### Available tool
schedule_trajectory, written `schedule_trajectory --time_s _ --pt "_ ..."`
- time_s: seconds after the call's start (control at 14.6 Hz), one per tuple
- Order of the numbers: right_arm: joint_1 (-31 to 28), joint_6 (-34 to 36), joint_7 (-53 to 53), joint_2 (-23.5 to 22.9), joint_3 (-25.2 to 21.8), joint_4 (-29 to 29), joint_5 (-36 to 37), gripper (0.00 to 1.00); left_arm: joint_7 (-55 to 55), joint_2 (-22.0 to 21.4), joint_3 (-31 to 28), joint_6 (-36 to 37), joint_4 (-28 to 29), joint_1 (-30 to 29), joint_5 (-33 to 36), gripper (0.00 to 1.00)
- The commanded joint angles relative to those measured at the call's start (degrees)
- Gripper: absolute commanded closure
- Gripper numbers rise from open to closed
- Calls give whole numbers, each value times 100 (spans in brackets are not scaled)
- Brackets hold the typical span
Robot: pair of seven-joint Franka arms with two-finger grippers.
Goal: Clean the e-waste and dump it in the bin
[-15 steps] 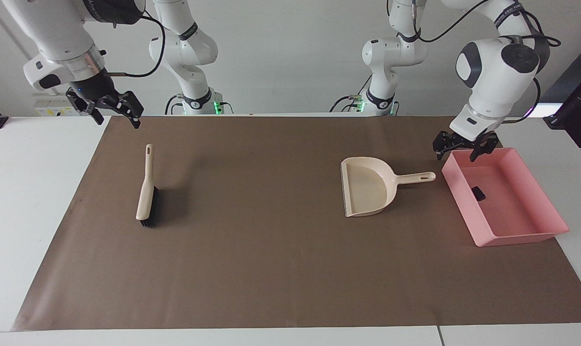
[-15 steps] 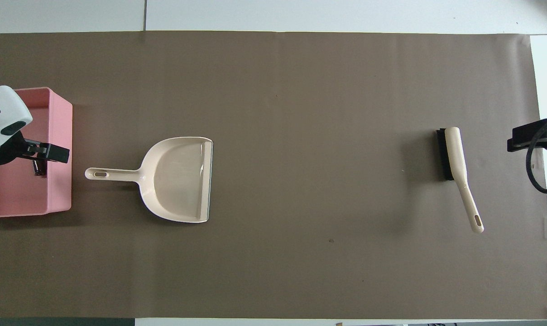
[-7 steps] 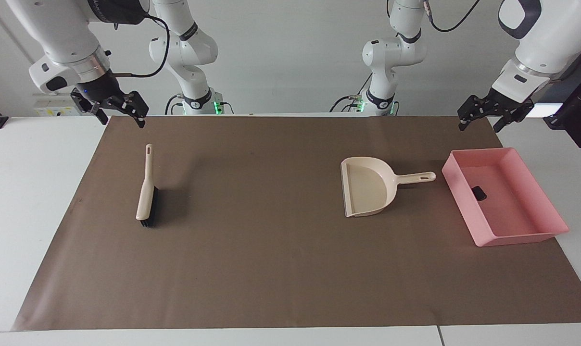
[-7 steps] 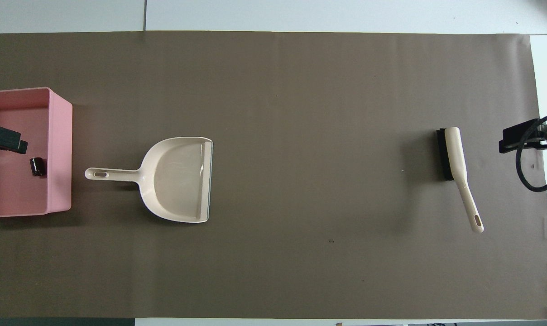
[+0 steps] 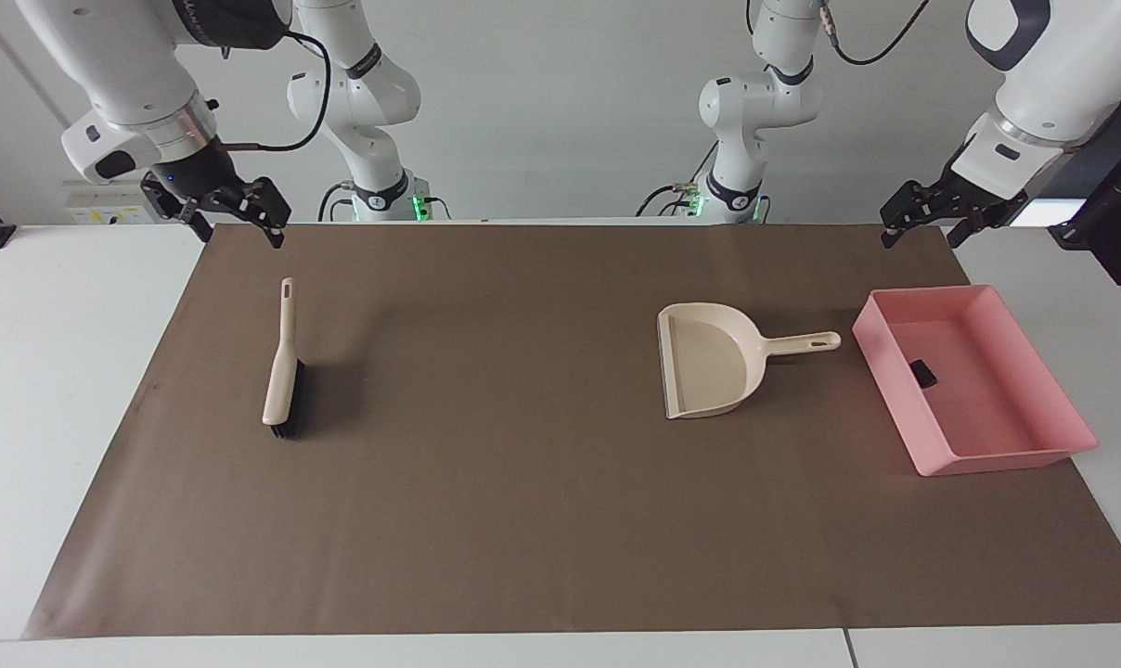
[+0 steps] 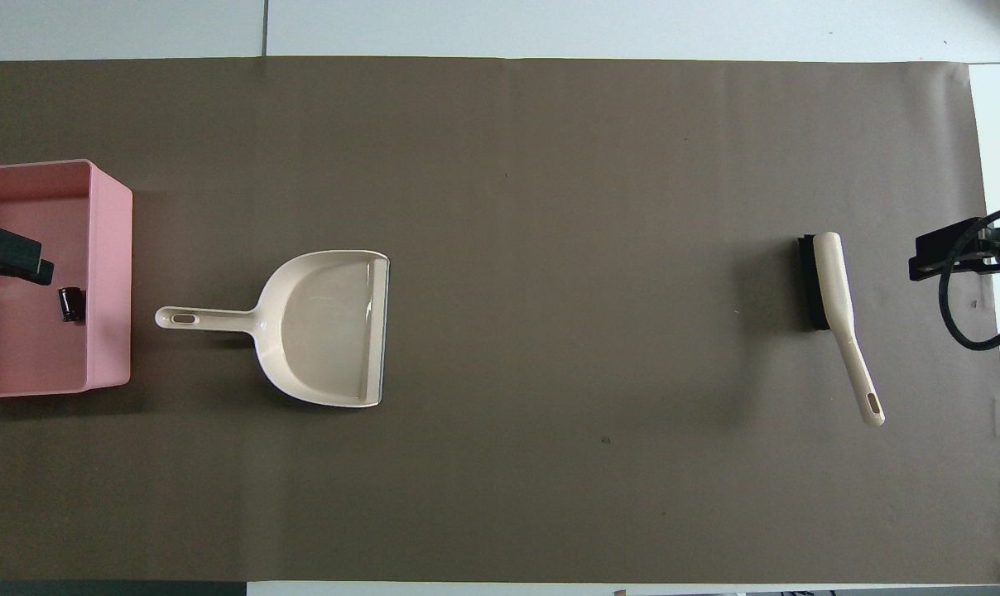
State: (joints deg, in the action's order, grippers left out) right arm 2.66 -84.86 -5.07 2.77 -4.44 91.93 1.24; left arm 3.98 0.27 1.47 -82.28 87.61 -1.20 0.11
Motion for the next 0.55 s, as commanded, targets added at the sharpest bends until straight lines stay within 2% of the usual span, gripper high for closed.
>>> schedule_trajectory --time_s 0.0,0.48 --pt "33 93 -65 -31 -22 -87 -1 0 -195 -132 2 46 134 32 -64 2" --pt "7 -92 -56 4 -22 -8 69 0 -178 -141 2 28 134 32 -55 2"
